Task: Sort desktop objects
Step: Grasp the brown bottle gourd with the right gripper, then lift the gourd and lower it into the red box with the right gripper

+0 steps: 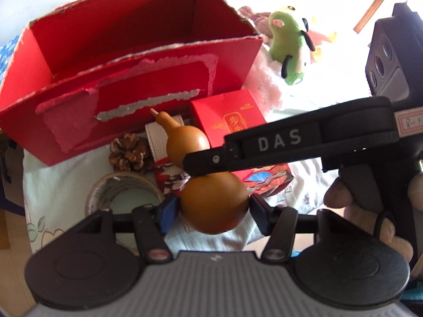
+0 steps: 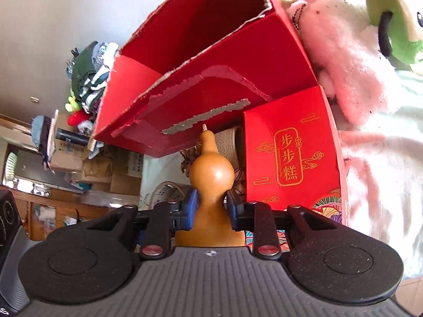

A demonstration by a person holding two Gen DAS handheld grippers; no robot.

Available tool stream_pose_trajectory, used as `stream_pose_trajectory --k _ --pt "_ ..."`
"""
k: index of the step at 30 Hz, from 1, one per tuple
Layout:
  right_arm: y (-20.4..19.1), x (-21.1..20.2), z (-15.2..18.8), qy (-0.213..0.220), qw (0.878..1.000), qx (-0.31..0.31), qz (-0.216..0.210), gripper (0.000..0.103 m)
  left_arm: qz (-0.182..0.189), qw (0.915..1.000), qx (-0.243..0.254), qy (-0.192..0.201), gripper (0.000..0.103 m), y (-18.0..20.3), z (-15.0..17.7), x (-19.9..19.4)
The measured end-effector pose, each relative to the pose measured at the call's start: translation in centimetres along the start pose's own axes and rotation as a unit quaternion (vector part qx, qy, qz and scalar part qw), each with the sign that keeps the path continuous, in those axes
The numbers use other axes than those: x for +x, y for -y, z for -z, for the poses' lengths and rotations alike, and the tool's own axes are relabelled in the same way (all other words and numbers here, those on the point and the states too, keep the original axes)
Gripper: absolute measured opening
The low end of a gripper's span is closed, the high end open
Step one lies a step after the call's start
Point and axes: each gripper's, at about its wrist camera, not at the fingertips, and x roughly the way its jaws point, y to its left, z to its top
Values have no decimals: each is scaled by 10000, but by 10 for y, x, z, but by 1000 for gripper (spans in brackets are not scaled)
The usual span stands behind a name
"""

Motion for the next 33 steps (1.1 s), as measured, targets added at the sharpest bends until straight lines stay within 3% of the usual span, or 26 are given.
stream_pose_trajectory --k 6,12,20,28,33 --pt "-7 -26 -4 134 9997 -103 -180 25 174 9993 247 239 59 13 -7 -23" --pt "-14 -65 -16 635 9972 -230 -309 25 304 9950 559 764 59 35 -27 -50" --pt "-41 -83 -70 1363 9854 -949 -370 25 -96 9853 914 1438 59 38 -86 -71" --pt "-70 -30 -137 1368 9802 -1420 -176 26 -458 9869 865 1280 59 -18 -142 -48" --pt "-64 21 -164 978 9872 -1242 195 27 -247 9940 681 821 59 -61 -159 -1"
